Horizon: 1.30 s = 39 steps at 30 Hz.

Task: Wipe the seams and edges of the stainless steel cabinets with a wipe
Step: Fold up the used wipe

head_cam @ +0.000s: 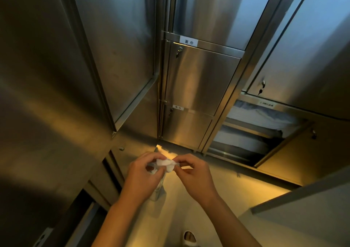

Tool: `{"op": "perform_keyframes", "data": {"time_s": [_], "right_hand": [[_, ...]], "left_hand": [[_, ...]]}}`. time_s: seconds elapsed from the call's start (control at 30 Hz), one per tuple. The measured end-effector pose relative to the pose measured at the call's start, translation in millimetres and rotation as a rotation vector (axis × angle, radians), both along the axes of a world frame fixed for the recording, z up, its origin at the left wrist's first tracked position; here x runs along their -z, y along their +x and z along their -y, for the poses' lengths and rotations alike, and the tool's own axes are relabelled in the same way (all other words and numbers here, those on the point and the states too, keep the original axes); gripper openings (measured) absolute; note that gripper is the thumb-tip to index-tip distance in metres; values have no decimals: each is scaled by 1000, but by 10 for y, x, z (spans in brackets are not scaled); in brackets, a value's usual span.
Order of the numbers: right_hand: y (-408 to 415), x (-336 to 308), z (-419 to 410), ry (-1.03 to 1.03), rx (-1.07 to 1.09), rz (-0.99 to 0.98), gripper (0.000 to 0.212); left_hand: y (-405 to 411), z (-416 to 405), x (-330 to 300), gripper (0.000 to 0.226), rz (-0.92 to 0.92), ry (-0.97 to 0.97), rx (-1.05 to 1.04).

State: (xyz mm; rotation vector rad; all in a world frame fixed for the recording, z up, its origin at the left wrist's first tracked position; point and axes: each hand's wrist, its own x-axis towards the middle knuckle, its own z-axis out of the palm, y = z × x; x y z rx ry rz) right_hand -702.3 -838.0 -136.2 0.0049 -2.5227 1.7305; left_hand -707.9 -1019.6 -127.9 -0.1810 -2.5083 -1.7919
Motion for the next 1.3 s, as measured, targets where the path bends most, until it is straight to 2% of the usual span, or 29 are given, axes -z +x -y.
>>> {"op": "perform_keyframes", "data": {"time_s": [0.17,0.5,0.63,0.8,0.93,1.1,1.3], "right_hand": [[-115,33,-111,-5,-19,-3,22],[-689,64,-646,-26,-137,1,21],[-925,177,-999,28,-141,-26,32],[-1192,351,-1241,23,-229,-65,48],[-1379,512,-1254,12,-261,-119,41],[-1521,840,-1309,58,-213,-146,30],[-1673,1288,-1305,123,-169,-44,25]], "left_hand": [[-57,-141,20,28,24,-52,51],[-508,-716,79,18,25,-100,-66],[-775,-1028,197,21,34,-174,-123],[-939,-1384,321,25,-90,-276,-220],[-1052,-1490,398,15,-127,-261,-214],[-1255,-1420,708,11,-59,-202,-107],[-1389,-1224,1185,23,-2,-211,-64]]}}
